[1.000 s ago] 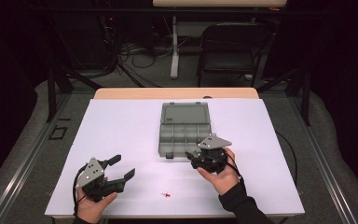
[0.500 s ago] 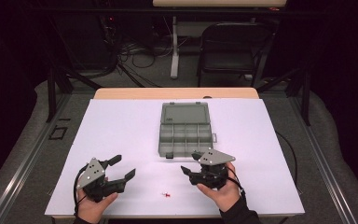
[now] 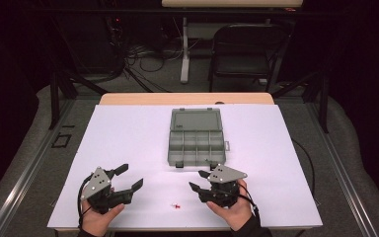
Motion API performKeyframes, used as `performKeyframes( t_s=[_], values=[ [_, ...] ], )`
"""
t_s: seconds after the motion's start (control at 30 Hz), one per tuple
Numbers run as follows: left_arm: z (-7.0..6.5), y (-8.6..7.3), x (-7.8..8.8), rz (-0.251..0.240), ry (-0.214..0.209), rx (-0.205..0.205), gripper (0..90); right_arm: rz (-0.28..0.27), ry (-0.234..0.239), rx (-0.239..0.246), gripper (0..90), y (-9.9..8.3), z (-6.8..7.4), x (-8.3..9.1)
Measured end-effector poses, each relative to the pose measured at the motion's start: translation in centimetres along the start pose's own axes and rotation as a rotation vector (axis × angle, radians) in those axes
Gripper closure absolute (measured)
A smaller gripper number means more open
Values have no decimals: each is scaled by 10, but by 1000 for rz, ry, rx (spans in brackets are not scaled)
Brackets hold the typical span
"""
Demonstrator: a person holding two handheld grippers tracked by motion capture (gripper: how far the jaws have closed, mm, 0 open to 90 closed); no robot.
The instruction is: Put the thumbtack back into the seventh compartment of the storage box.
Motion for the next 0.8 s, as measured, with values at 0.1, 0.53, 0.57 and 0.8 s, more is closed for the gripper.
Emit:
performKeyframes(
  t_s=[0.1, 0.53, 0.57, 0.8],
  values=[
    [0, 0, 0, -1, 0, 1, 261, 24, 24, 15, 552, -7, 9, -6],
    [0, 0, 1, -1, -4, 0, 261, 130, 138, 64, 678, -32, 45, -34],
    [0, 0, 1, 0, -4, -1, 261, 134, 143, 64, 685, -33, 47, -35],
    [0, 0, 0, 0, -3, -3, 262, 152, 168, 61, 720, -37, 52, -40]
  ],
)
Point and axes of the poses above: each handheld gripper's, and its own axes: x roughly backward along the jaws, y roughly out of its top, z roughly to its left, the point moved 9 cm from there along -x, roughly forward along the jaws, and after that the axes turned 2 degrees about x, right-handed, at the moved point
